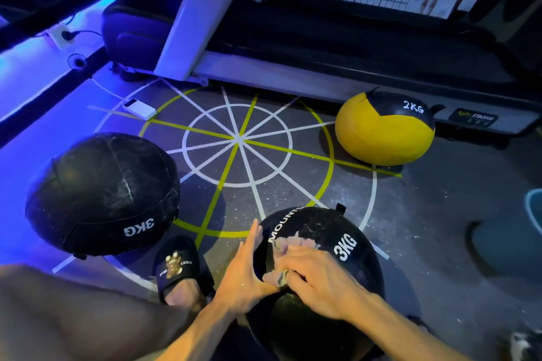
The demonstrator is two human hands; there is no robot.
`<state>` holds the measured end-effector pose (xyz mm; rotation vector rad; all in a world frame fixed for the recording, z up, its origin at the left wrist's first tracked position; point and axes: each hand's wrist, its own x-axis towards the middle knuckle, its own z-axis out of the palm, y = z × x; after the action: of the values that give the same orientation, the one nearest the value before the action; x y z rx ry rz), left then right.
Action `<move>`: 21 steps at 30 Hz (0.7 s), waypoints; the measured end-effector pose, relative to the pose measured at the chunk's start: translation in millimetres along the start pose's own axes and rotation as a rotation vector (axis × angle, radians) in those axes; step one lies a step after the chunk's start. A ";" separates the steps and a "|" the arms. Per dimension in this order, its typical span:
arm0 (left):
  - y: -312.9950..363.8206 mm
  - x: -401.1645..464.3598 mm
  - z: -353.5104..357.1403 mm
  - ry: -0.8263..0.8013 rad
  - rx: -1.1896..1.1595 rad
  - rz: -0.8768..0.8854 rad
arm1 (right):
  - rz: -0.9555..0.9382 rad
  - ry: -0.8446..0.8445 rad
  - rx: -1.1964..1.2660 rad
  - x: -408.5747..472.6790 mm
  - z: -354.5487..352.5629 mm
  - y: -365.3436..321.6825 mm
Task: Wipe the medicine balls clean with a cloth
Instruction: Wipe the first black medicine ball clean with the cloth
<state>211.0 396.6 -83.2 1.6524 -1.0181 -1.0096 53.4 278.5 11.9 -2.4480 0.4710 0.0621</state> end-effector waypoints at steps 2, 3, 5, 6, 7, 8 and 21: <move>2.4 -0.2 3.7 0.022 0.004 0.004 | 0.056 0.045 0.007 -4.8 -8.1 6.7; 4.4 0.7 6.1 0.041 0.005 0.011 | 0.088 0.097 0.037 -6.6 -11.8 13.3; 8.4 4.1 7.6 0.068 0.038 0.035 | 0.134 0.180 0.065 -13.7 -13.5 18.1; 9.7 5.3 6.1 0.074 0.075 0.056 | 0.133 0.189 0.058 -20.6 -11.0 15.5; 11.1 6.1 2.8 0.072 0.121 0.081 | 0.130 0.193 0.052 -27.8 -8.3 11.8; 11.6 6.6 -1.7 0.063 0.166 0.101 | 0.131 0.198 0.062 -35.4 -5.4 12.1; 29.1 19.9 -24.2 -0.049 0.268 0.142 | 0.398 0.625 0.149 -70.4 49.3 23.3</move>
<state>234.7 377.9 -52.9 1.7475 -1.3311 -0.8511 -17.1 313.5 -29.8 -2.1564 1.1813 -0.5652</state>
